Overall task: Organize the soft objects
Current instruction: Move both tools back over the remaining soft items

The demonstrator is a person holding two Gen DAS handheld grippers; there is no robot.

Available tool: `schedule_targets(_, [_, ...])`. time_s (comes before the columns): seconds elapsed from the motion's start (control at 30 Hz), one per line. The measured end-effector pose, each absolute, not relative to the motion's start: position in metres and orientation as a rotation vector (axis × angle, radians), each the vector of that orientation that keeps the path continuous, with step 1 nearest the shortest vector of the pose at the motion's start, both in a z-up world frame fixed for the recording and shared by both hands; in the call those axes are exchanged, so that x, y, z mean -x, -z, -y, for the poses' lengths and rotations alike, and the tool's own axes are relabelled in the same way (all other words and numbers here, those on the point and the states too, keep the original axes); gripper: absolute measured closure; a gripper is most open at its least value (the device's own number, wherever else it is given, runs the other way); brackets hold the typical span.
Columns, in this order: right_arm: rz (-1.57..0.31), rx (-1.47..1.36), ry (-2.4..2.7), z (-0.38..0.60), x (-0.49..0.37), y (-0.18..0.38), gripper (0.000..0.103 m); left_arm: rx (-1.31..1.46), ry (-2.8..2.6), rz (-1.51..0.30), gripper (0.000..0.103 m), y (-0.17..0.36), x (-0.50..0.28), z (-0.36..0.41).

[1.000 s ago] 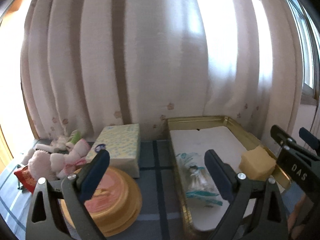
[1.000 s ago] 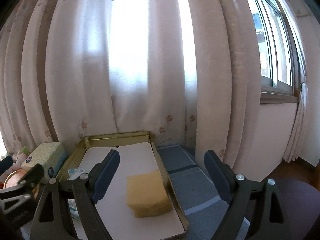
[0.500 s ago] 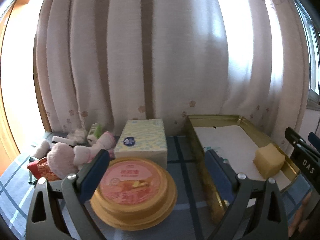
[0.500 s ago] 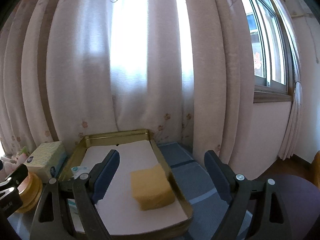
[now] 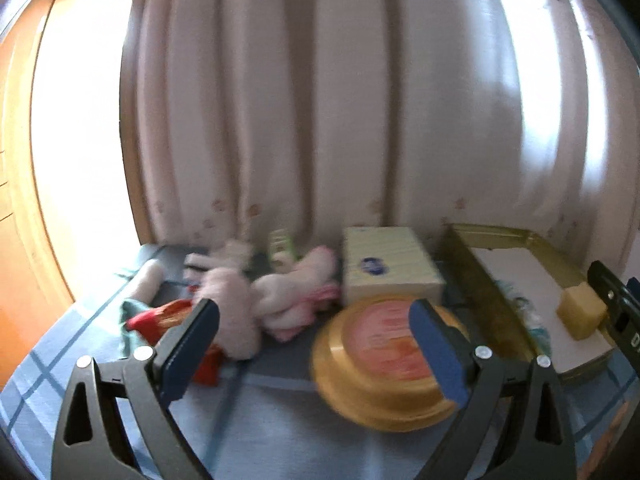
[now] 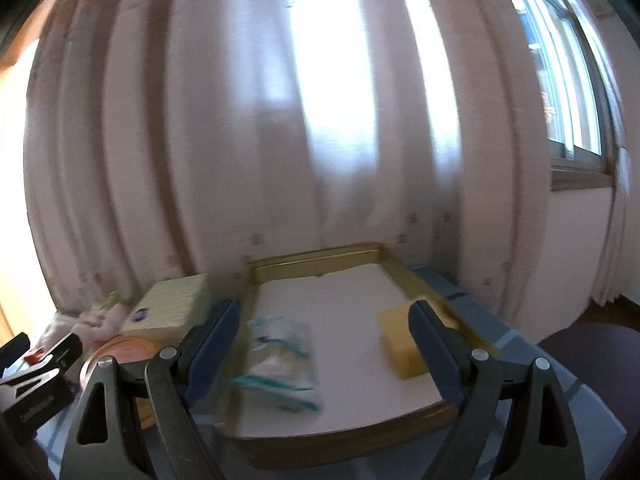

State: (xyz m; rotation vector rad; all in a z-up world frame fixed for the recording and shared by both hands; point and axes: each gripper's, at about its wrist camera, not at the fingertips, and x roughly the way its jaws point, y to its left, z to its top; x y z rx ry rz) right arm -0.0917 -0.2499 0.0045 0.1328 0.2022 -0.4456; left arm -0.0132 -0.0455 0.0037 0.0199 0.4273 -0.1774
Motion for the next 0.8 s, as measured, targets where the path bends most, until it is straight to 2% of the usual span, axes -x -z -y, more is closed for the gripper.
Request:
schedule_targets(0.43, [-0.214, -0.068, 0.300, 0.172, 0.068, -0.004, 0.015, 0.016, 0.046, -0.490, 0.007, 0.002, -0.009, -0.044])
schedule_targets(0.73, [-0.227, -0.045, 0.197, 0.124, 0.057, -0.002, 0.015, 0.036, 0.023, -0.582, 0.019, 0.012, -0.035, -0.084])
schedule_targets(0.8, [-0.226, -0.028, 0.170, 0.113, 0.056, -0.002, 0.015, 0.048, 0.058, -0.613, 0.026, 0.016, -0.044, -0.088])
